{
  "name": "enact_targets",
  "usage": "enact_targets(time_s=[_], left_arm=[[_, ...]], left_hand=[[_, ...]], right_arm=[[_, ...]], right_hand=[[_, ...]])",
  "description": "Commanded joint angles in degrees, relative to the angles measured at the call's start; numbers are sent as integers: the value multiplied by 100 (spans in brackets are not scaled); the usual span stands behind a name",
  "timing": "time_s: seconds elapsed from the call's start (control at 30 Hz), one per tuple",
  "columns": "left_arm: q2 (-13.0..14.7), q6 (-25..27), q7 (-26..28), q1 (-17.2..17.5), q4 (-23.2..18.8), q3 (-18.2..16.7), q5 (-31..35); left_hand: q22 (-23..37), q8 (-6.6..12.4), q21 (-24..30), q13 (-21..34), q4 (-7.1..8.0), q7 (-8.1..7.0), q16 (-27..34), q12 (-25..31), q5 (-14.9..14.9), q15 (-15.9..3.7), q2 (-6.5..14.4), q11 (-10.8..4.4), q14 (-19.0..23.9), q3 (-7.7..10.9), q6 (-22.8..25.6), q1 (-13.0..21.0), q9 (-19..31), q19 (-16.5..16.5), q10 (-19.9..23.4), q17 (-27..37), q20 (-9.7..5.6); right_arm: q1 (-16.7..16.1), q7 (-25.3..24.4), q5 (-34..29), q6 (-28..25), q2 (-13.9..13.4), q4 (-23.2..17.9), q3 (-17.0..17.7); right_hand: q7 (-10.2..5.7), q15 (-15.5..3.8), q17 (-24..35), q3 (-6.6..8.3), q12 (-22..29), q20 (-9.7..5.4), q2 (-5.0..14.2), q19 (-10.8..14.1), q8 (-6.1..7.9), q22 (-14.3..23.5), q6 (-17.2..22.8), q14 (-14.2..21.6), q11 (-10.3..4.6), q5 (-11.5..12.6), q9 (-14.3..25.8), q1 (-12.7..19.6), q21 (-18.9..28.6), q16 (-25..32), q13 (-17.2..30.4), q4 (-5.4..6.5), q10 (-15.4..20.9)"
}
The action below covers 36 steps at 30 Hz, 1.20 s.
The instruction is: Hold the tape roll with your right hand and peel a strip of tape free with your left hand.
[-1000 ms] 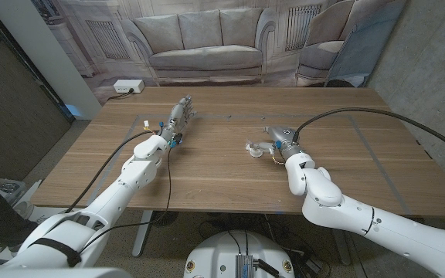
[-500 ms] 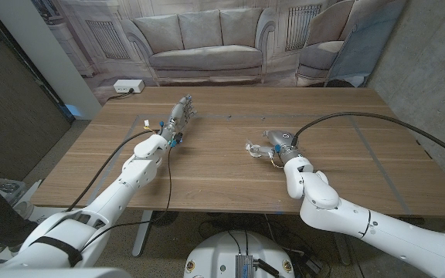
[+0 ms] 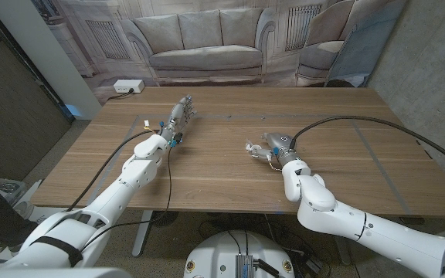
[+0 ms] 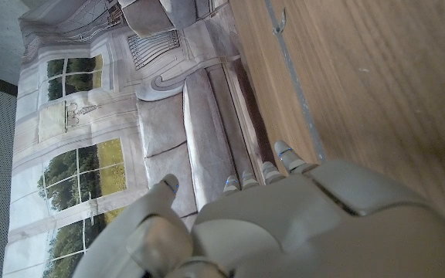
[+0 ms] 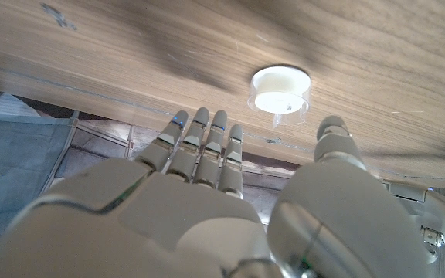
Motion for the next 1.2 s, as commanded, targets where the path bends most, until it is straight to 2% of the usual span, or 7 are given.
enact_targets(time_s=[0.03, 0.83, 1.0, 1.2], left_arm=[[-2, -10, -48, -36, 71, -19, -11], [-108, -62, -160, -245, 383, -12, 42], [-131, -60, -170, -281, 422, -11, 54], [-151, -64, -191, -311, 467, -8, 68]], left_hand=[[18, -21, -14, 19, 15, -24, -18, 9, -8, 35, 161, 44, -501, 6, -526, -4, 28, -383, -460, 19, 11], [20, -22, -40, 19, 20, -26, -20, 7, -14, 24, 155, 40, -507, -2, -520, -11, 29, -377, -461, 20, 10], [20, -22, -45, 19, 20, -23, -22, 6, -15, 28, 154, 46, -511, -3, -519, -12, 29, -378, -462, 20, 12], [20, -24, -49, 19, 21, -23, -22, 6, -16, 29, 153, 44, -511, -5, -520, -14, 29, -373, -461, 20, 13]], right_arm=[[57, 6, -20, 2, 114, 148, -73], [132, -35, -95, -72, 270, 438, -133], [92, -121, -112, -68, 256, 453, -105], [102, -155, -226, -129, 247, 486, -172]], right_hand=[[18, -412, 25, -20, 36, 12, 6, 47, 37, 11, 49, 18, 23, 44, 16, 56, 19, 26, 11, 1, 61], [-60, -489, 42, -13, 110, -41, 81, 106, 73, 15, 212, 166, -39, 129, 19, 248, 33, 66, 31, 0, 214], [-133, -618, 105, -28, 297, -126, 171, 255, 160, 22, 489, 637, -74, 176, 31, 324, 89, 265, 70, 39, 634], [-198, -789, 261, -66, 412, -218, 240, 309, 207, 35, 652, 941, -156, 204, 37, 520, 115, 495, 123, -1, 855]])
